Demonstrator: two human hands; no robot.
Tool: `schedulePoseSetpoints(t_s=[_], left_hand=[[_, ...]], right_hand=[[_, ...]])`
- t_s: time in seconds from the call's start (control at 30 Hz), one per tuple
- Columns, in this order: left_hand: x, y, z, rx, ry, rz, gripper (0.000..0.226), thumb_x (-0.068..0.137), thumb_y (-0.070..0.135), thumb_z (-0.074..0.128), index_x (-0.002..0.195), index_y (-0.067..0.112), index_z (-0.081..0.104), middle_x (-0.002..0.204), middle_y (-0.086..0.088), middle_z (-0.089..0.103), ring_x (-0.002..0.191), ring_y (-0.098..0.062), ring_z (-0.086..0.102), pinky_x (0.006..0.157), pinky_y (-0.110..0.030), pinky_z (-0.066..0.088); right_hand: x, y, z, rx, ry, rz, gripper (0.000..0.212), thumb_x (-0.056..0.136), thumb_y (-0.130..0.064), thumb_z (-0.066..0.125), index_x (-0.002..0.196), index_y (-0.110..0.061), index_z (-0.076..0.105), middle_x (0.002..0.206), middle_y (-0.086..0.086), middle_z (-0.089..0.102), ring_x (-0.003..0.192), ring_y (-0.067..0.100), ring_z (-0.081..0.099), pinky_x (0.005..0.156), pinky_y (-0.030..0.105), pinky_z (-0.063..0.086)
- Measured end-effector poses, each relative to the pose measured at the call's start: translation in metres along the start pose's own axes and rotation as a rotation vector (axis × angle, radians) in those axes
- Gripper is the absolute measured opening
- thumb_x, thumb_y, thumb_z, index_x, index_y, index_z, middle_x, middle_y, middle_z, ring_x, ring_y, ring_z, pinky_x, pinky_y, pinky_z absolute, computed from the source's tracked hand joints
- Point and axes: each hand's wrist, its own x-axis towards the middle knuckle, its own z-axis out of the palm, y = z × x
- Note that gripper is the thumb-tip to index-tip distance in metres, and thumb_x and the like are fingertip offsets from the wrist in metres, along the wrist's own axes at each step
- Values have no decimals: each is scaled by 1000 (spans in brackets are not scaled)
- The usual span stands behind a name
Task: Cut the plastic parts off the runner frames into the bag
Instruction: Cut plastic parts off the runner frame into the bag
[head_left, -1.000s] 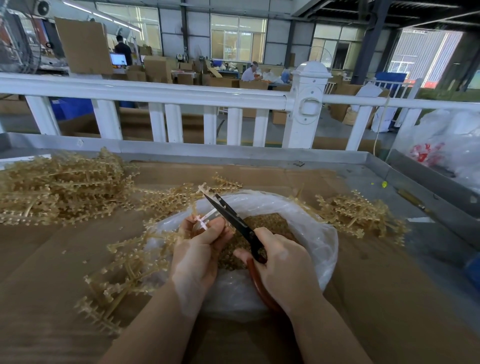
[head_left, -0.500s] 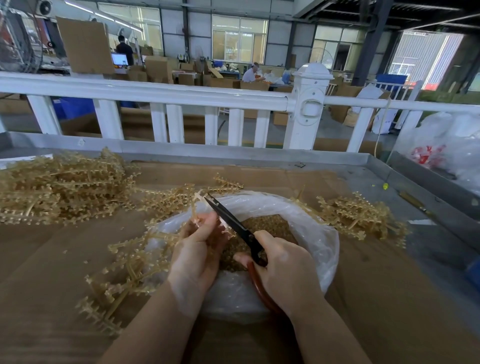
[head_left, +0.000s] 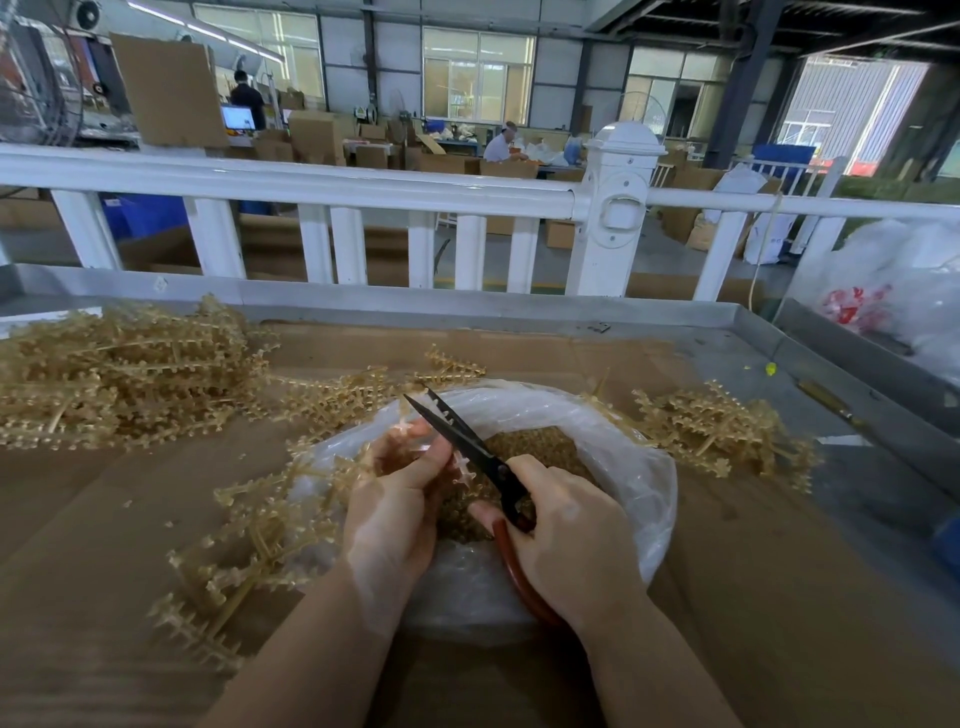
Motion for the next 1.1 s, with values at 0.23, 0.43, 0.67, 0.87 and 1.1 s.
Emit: schedulePoseSetpoints(t_s=[0.23, 0.43, 0.67, 0.87, 1.1], left_hand=[[-1, 0, 0, -28, 8, 15, 54, 76, 0, 64, 128, -3, 53, 111, -19, 65, 110, -37, 59, 106, -54, 39], [-3, 1, 3, -17, 2, 27, 68, 61, 6, 68, 128, 3, 53, 96, -12, 69, 92, -27, 66, 98, -46, 48], [-2, 1, 1, -13, -10, -2, 66, 61, 8, 69, 125, 4, 54, 90, -10, 71, 88, -25, 67, 93, -45, 51], [-4, 2, 1, -7, -44, -2, 50, 61, 7, 69, 110, 5, 60, 86, -9, 71, 90, -26, 66, 102, -48, 45], [-4, 3, 1, 49, -58, 2, 52, 63, 6, 69, 114, 0, 59, 101, -17, 66, 103, -34, 62, 103, -50, 44]], right_hand=[[0, -1, 0, -11, 24, 9, 29, 83, -51, 62, 95, -25, 63, 71, -11, 63, 65, 6, 58, 59, 12, 36], [0, -2, -1, 16, 12, 10, 35, 84, -56, 51, 96, -25, 63, 74, -11, 63, 68, 5, 58, 62, 11, 37], [1, -2, -1, 23, -19, 19, 28, 84, -45, 66, 99, -21, 63, 75, -7, 64, 67, 8, 59, 63, 14, 40], [2, -2, -1, 47, -38, 10, 27, 85, -43, 66, 99, -20, 63, 75, -6, 65, 66, 9, 60, 61, 16, 43], [1, -2, -2, 63, 17, 4, 28, 85, -50, 60, 94, -23, 63, 73, -11, 63, 66, 6, 58, 60, 16, 43]])
